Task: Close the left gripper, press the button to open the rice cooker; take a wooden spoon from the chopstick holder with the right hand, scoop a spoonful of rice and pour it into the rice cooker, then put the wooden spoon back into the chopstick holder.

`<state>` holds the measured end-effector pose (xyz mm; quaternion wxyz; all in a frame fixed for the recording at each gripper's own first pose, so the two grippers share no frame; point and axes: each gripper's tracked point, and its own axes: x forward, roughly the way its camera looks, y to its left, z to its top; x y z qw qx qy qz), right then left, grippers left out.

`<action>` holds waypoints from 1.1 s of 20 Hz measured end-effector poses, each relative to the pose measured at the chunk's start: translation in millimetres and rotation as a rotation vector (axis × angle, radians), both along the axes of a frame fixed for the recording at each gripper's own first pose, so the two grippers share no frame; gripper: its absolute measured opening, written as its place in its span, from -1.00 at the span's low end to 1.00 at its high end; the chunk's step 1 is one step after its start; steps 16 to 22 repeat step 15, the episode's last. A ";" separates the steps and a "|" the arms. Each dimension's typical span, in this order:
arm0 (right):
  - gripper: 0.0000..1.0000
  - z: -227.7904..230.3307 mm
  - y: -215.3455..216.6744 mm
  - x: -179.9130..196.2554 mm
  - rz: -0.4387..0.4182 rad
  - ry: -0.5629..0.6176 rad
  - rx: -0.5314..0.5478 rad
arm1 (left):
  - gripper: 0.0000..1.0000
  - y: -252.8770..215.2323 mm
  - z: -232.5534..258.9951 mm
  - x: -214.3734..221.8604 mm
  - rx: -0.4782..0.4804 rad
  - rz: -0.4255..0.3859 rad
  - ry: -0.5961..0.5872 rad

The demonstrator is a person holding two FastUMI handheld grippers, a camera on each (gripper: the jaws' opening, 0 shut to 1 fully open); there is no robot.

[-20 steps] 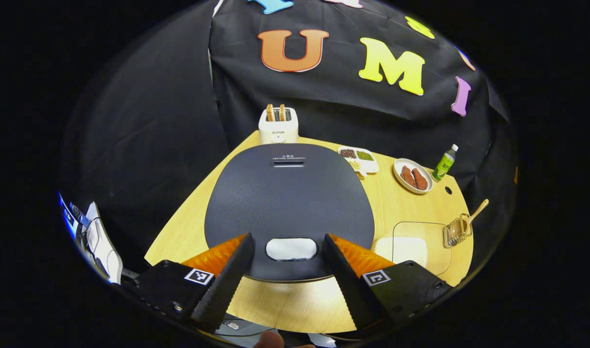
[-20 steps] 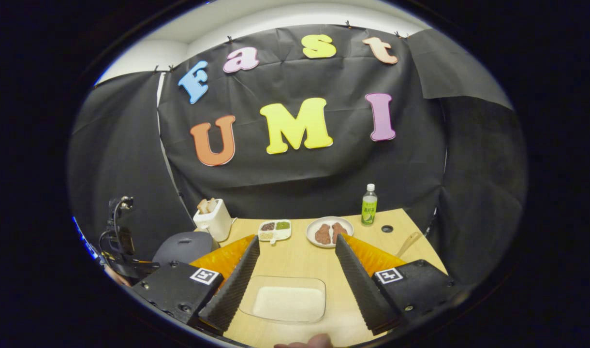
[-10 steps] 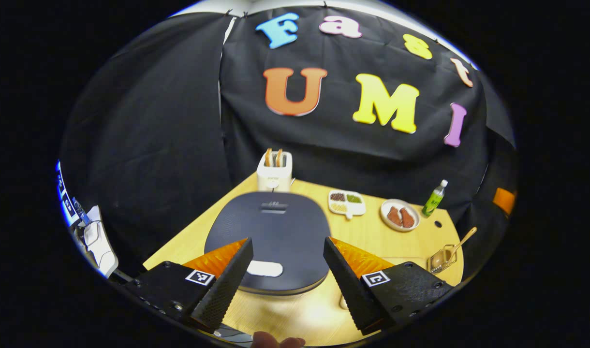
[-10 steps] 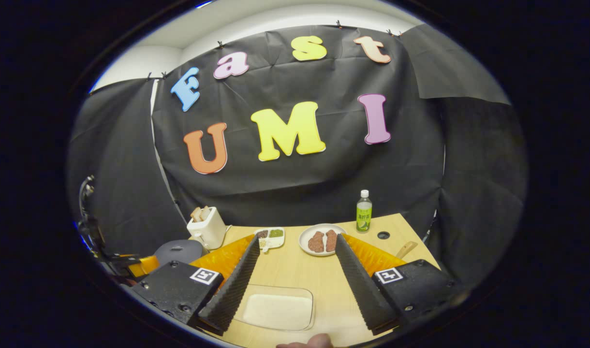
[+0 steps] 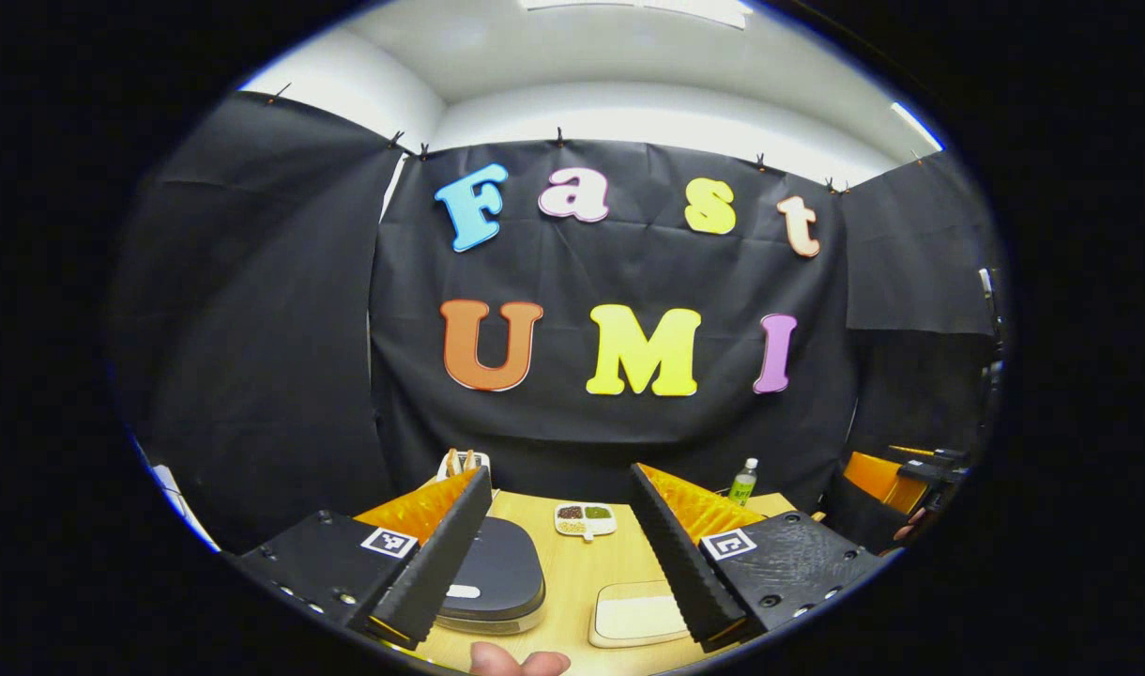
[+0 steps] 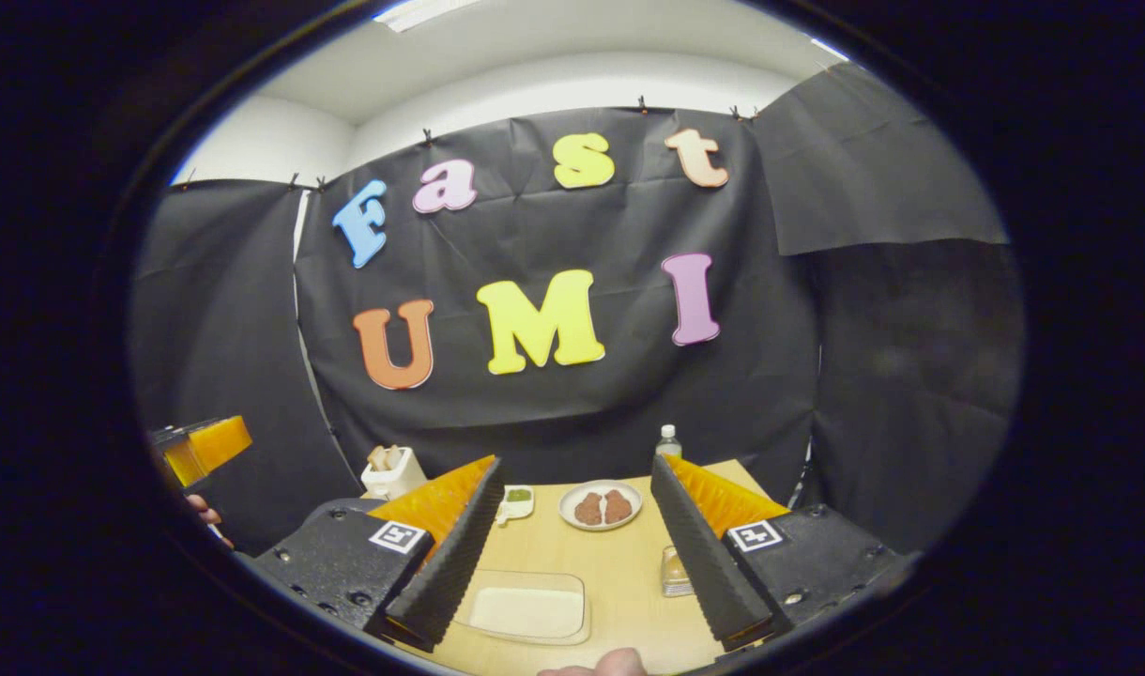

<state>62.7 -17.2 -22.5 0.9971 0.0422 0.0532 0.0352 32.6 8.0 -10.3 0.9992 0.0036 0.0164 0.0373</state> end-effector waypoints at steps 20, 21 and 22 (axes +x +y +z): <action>1.00 21.5 3.3 -131.2 -0.022 -0.074 -0.064 | 0.67 -31.5 22.5 -104.0 0.066 -0.116 -0.119; 1.00 21.5 3.3 -131.2 -0.022 -0.074 -0.064 | 0.67 -31.5 22.5 -104.0 0.066 -0.116 -0.119; 1.00 21.5 3.3 -131.2 -0.022 -0.074 -0.064 | 0.67 -31.5 22.5 -104.0 0.066 -0.116 -0.119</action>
